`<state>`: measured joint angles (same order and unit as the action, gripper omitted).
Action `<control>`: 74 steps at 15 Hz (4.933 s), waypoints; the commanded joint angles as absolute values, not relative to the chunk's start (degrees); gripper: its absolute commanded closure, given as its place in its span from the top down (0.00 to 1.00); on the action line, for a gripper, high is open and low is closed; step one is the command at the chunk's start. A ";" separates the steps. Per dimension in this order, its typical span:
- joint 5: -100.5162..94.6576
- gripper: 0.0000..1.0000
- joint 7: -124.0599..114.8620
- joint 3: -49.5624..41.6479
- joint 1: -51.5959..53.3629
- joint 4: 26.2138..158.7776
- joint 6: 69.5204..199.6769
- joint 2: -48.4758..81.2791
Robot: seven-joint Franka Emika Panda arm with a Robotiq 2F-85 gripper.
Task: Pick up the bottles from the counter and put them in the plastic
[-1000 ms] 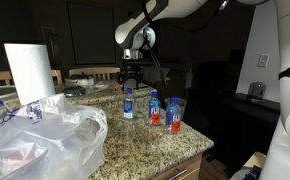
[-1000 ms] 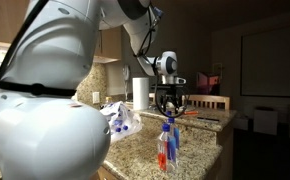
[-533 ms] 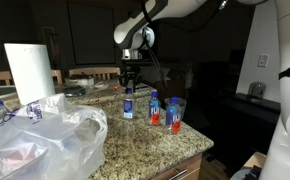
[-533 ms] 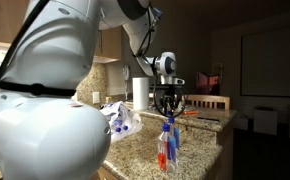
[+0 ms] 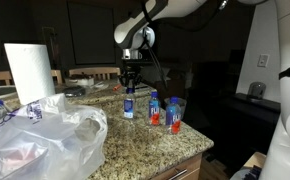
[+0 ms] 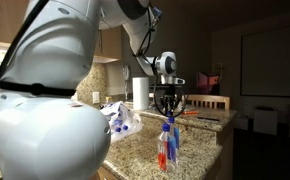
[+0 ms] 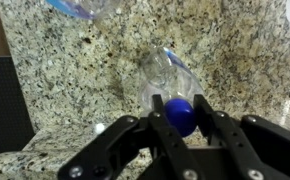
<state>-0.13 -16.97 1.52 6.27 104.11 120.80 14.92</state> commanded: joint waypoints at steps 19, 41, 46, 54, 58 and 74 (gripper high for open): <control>39.91 0.09 2.92 3.65 7.43 118.08 109.84 -5.09; 54.61 0.73 17.09 9.48 10.82 87.18 99.50 37.58; 47.95 0.99 17.99 7.87 8.61 92.79 99.18 30.06; 41.08 1.00 15.68 4.22 6.44 113.06 114.83 6.19; 37.32 1.00 10.73 3.40 5.85 123.50 123.65 -5.02; -5.09 1.00 -34.32 5.69 -5.20 133.37 131.09 -10.08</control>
